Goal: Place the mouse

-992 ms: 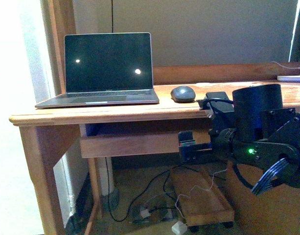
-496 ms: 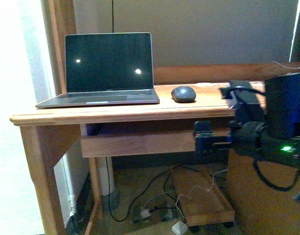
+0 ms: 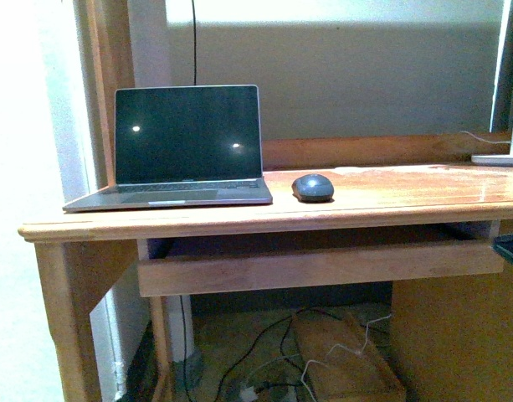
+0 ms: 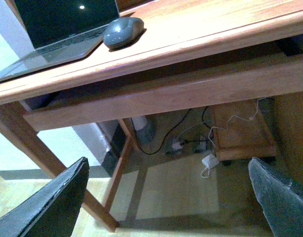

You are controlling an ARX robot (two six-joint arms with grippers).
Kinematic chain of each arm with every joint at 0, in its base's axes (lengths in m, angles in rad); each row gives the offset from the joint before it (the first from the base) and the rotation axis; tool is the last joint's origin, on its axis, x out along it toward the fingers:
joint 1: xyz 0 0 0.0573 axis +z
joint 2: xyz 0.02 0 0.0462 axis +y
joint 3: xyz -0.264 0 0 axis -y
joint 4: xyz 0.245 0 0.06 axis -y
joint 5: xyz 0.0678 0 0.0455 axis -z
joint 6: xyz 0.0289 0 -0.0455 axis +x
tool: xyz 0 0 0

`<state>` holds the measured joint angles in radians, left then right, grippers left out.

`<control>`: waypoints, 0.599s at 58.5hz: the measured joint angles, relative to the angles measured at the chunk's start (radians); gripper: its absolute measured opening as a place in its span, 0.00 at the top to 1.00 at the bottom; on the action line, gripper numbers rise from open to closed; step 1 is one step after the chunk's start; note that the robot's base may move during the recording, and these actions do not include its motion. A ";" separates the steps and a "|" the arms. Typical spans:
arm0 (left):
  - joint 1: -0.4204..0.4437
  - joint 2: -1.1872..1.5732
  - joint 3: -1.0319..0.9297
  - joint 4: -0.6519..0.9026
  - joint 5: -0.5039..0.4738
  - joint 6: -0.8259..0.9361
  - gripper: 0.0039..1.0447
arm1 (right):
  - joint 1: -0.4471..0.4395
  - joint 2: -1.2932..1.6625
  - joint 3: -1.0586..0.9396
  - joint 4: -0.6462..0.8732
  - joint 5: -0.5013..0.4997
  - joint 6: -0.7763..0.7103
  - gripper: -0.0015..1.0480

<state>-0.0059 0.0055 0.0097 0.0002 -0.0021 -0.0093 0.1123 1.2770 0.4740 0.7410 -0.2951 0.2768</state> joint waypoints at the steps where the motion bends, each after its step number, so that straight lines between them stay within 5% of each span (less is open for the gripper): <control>1: 0.000 0.000 0.000 0.000 0.000 0.000 0.07 | -0.006 -0.027 -0.018 -0.006 -0.009 0.009 0.07; 17: 0.000 0.000 0.000 0.000 0.000 0.000 0.07 | 0.008 -0.395 -0.216 -0.149 -0.063 0.101 0.07; 35: 0.000 0.000 0.000 0.000 0.000 0.000 0.07 | 0.122 -0.788 -0.353 -0.436 0.093 0.093 0.07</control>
<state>-0.0059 0.0055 0.0097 0.0002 -0.0021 -0.0090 0.2348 0.4892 0.1211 0.3050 -0.2024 0.3695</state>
